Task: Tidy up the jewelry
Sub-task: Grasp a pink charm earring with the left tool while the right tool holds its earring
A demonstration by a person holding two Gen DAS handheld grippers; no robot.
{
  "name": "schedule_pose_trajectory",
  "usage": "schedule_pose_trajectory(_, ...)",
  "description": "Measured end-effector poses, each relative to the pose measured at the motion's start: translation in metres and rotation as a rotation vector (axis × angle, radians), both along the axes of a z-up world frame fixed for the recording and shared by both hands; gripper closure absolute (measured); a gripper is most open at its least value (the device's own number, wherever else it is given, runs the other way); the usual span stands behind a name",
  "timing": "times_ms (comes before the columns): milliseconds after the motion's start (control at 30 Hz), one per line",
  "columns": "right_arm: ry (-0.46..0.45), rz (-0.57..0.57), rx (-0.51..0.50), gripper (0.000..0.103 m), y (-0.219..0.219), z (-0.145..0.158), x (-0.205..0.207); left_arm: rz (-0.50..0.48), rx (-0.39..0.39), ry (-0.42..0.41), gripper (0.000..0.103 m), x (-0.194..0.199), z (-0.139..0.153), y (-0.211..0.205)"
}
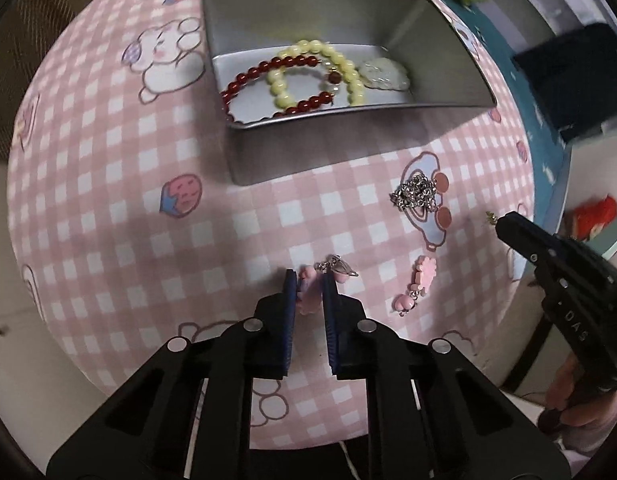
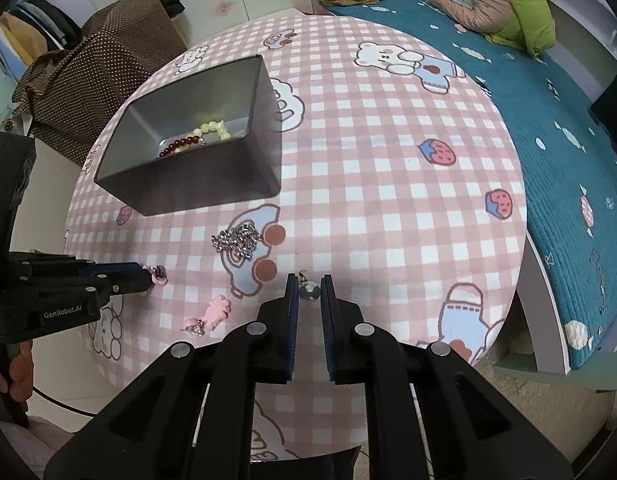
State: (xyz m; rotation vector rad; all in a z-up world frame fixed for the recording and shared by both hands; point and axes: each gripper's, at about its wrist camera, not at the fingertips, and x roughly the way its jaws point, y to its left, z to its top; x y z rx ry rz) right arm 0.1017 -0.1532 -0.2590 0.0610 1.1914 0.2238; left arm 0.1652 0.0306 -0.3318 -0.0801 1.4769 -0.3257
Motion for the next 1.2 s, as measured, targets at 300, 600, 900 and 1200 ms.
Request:
schedule_pose_trajectory(300,-0.009,0.013,-0.006,0.093,0.002,0.004,0.006,0.000,-0.024,-0.014,0.090,-0.002,0.029,0.009)
schedule_pose_trajectory(600,-0.044,0.031,-0.011,0.093,0.003,0.018,0.019,-0.020,-0.062,-0.065,0.100,-0.002,0.058,0.013)
schedule_pose_trajectory(900,-0.021,0.057,-0.011,0.093,0.003,0.013,0.026,0.003,0.005,0.034,0.091,-0.001,0.026,0.009)
schedule_pose_trajectory(1200,0.004,0.054,-0.010,0.093,-0.001,0.006,0.025,-0.033,0.054,0.015,0.070,-0.003,0.023,-0.003)
